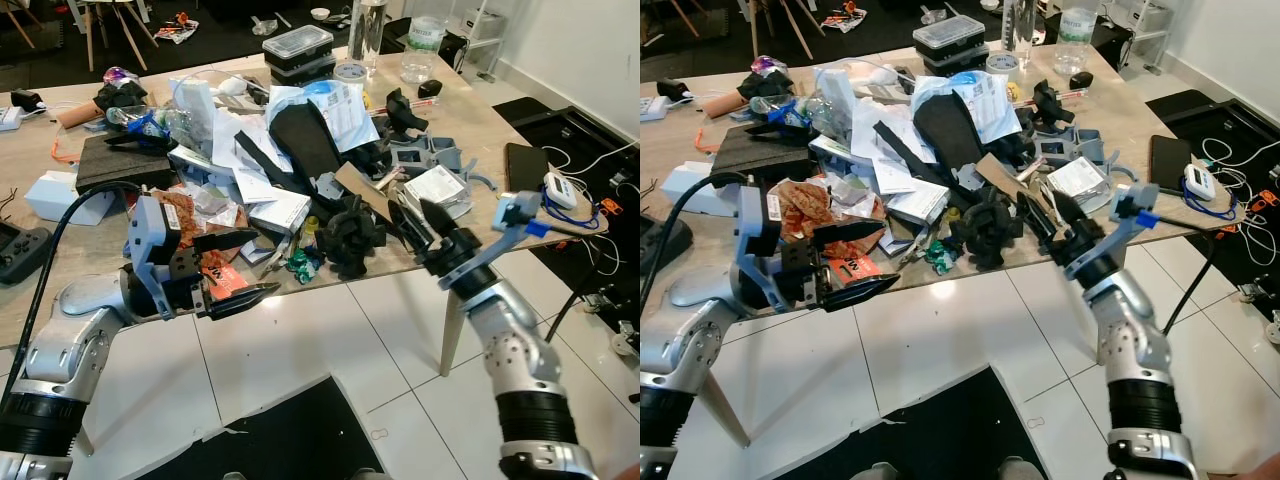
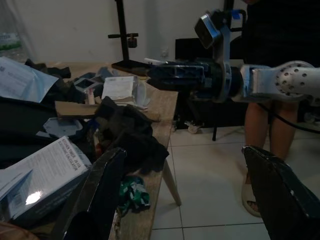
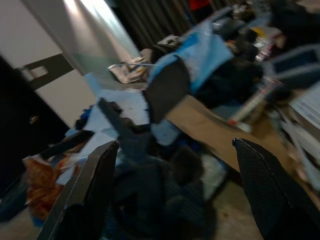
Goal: Picking trash to rubbish bin
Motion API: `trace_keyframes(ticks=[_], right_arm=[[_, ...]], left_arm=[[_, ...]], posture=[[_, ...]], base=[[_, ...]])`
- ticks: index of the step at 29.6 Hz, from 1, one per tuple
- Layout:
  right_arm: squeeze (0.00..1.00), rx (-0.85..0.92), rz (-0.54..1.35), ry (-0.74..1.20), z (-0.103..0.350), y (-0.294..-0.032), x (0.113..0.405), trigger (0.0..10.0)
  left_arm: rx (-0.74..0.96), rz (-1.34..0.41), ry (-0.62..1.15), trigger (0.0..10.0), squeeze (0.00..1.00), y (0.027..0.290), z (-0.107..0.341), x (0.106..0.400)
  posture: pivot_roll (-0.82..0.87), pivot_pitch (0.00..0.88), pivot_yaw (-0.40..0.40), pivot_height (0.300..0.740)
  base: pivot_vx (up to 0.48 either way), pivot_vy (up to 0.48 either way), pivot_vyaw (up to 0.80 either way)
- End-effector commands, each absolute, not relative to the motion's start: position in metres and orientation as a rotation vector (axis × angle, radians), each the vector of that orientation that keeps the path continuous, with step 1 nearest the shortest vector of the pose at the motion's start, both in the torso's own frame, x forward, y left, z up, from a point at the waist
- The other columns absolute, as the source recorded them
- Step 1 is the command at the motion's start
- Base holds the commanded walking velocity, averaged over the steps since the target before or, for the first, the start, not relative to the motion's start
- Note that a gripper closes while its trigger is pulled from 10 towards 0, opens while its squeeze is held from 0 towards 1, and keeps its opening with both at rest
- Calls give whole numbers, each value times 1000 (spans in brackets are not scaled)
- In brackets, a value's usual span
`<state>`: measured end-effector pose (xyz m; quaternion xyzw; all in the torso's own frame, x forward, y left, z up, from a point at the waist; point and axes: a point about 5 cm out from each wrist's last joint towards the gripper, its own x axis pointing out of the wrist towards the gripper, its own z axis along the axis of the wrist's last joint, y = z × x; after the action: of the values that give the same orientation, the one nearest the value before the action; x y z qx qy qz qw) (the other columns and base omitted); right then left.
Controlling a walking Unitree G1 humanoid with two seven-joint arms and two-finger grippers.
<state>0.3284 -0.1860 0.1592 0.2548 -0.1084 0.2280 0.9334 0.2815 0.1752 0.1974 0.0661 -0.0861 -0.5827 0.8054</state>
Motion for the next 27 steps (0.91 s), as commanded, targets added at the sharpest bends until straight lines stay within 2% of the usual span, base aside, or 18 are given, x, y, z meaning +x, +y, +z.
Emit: trace_keyframes(ticks=[1,11,21,27], right_arm=[[0,545,425,-210,152,-189,327,10000],[0,602,436,-79,133,-177,329,10000],[0,672,573,-37,128,-158,322,10000],[0,691,566,-19,128,-154,324,10000]], left_arm=[[159,-1258,-163,10000,0,175,197,279],[189,-1262,-159,10000,0,173,202,276],[210,-1269,-163,10000,0,171,206,275],[213,-1264,-163,10000,0,172,207,275]], posture=[[-55,162,23,740],[-51,165,30,740],[-47,164,34,740],[-47,164,34,740]], base=[[0,0,0],[0,0,0],[0,0,0],[0,0,0]])
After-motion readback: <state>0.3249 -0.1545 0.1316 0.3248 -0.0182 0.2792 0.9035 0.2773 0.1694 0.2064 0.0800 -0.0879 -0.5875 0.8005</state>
